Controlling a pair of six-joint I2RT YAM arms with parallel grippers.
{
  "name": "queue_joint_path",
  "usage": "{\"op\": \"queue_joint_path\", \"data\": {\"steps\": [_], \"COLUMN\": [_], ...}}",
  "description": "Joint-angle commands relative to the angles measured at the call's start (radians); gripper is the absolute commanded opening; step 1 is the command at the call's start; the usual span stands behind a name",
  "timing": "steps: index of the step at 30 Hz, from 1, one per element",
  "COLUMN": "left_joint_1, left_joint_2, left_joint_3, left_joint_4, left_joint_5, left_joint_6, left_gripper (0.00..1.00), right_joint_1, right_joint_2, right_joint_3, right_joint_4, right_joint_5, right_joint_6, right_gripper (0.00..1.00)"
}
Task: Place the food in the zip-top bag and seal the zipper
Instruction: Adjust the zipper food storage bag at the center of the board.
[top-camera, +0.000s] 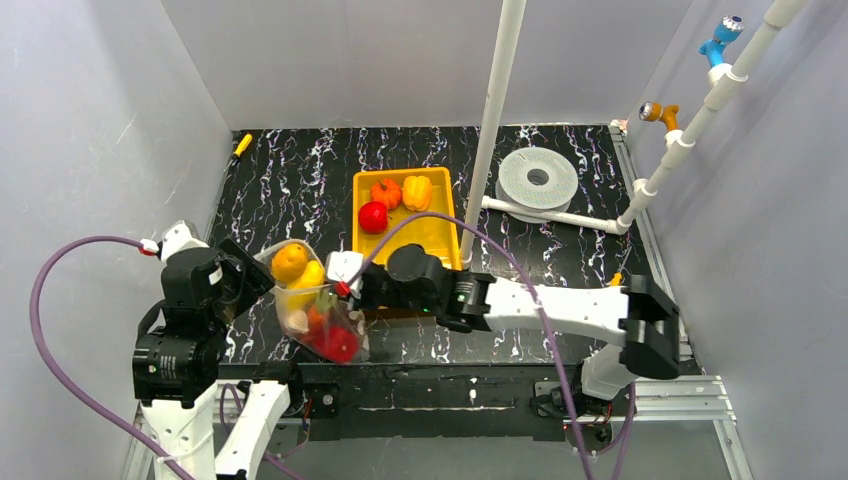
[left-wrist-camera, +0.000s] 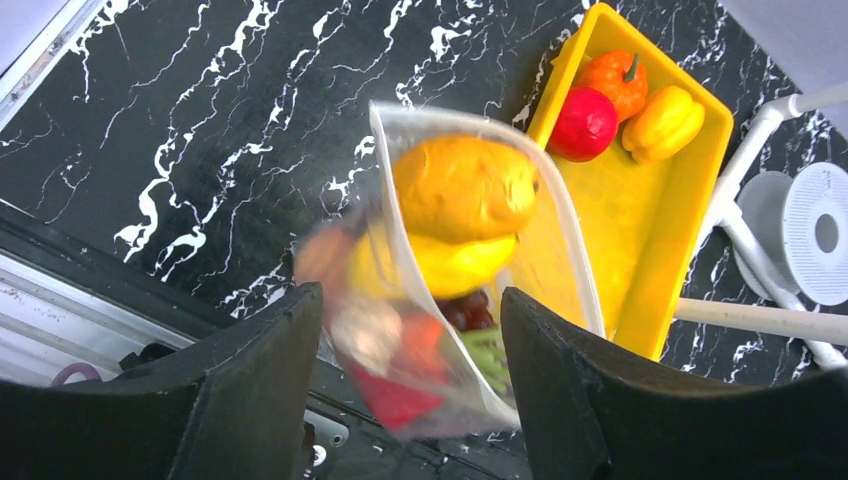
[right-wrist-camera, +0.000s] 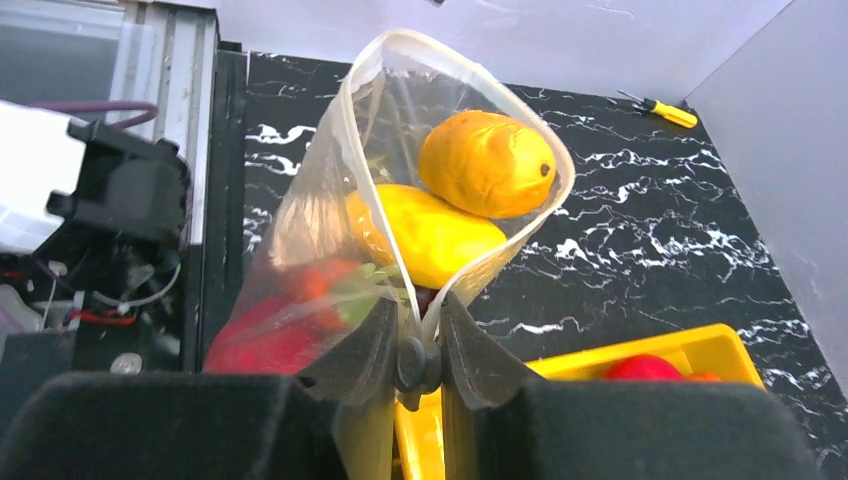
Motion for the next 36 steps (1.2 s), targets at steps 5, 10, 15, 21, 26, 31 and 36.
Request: {"op": "queue_joint_path", "data": {"steps": [5,10,15,21,26,31,36], "left_joint_1": [-0.008,-0.008,-0.008,-0.008,-0.008,-0.008,-0.008], "left_joint_2": [0.011,0.031,0.078,0.052,-0.008,-0.060,-0.045], "left_joint_3": [0.017,-0.084,-0.116,-0.145,-0.206,-0.280,-0.349], "left_joint_4": [0.060,0.115,0.020,-0.070,-0.152,-0.085,-0.003], "left_joint_5": [0.138,0.237,0.184,0.109,0.114,0.214,0.249], "left_joint_6": [0.034,0.015,-0.097,-0.327,-0.528,-0.600,-0.638], "left_gripper": [0.65,0.65,0.66,0.67,0.55,0.48,0.26], "right_joint_1": [-0.008,-0.043,-0.043,-0.043,-0.043,-0.043,-0.043], "right_joint_2": [-0.235,-0.254,-0.275,-0.284,-0.284,-0.282,-0.270], "right_joint_3": [-0.167,-0.201,-0.236,-0.255,-0.261,-0.258,-0.244], "right_joint_4": [0.125,0.112,0.120,0.119,0.118,0.123,0.119], "right_joint_5": [0.072,0.035,0.032,0.055,0.069,0.078,0.067], "right_joint_6": [-0.152,-0.172,-0.166,-0.166,-0.170,-0.170,-0.168], "right_gripper": [0.01,0.01,0.01,0.01,0.01,0.01,0.01]}}
